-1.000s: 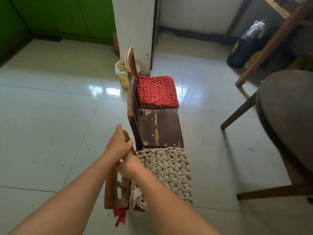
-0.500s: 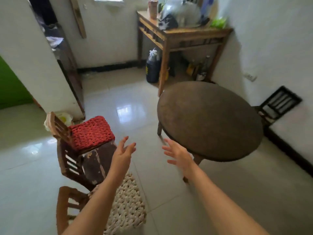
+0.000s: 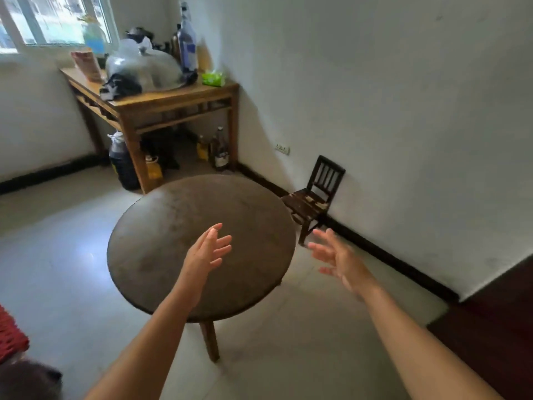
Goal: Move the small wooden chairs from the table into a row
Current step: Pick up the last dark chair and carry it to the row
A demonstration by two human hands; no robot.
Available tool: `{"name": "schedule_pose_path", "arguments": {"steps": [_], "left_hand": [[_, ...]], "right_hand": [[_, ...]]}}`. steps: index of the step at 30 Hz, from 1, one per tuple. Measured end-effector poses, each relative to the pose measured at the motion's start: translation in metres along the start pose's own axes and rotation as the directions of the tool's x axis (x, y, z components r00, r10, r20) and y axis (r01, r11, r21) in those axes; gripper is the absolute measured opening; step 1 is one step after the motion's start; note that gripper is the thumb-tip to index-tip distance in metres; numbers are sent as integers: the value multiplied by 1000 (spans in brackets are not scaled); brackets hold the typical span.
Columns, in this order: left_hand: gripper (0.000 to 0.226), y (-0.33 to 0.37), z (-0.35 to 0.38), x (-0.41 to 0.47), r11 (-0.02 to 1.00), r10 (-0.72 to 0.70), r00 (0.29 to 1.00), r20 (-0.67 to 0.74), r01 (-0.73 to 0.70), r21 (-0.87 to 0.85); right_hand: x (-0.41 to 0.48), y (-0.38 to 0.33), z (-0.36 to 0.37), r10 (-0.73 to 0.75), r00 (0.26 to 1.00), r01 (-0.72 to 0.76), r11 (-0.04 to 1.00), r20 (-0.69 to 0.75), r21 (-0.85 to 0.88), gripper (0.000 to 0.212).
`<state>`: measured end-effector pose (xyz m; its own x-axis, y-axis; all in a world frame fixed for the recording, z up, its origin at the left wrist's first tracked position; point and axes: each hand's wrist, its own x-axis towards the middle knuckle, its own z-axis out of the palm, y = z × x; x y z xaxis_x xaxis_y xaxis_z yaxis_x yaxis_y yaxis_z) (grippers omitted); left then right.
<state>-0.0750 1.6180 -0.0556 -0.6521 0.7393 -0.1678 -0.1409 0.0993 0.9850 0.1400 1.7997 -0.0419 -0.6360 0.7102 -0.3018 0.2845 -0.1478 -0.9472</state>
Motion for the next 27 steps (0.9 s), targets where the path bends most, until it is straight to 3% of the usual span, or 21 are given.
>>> {"name": "schedule_pose_path", "arguments": {"steps": [5,13,20,27], "left_hand": [[53,6,80,74,988,-77,993,88,87,-125],[53,7,194,223,972,-148,973,176,176,-156],[50,23,283,355,969,-184,958,221,214,-121],[50,27,371,482,953,-220,961,167,248,-172]], "right_hand": [[41,-8,-85,23,996,-9,986,-81,168,77],[164,-13,-189,97,985,-34,921,-144,389,66],[285,-45,-275,106,978,-26,916,-180,400,63],[419,-69,-370,106,986,-57,936,-126,346,63]]}}
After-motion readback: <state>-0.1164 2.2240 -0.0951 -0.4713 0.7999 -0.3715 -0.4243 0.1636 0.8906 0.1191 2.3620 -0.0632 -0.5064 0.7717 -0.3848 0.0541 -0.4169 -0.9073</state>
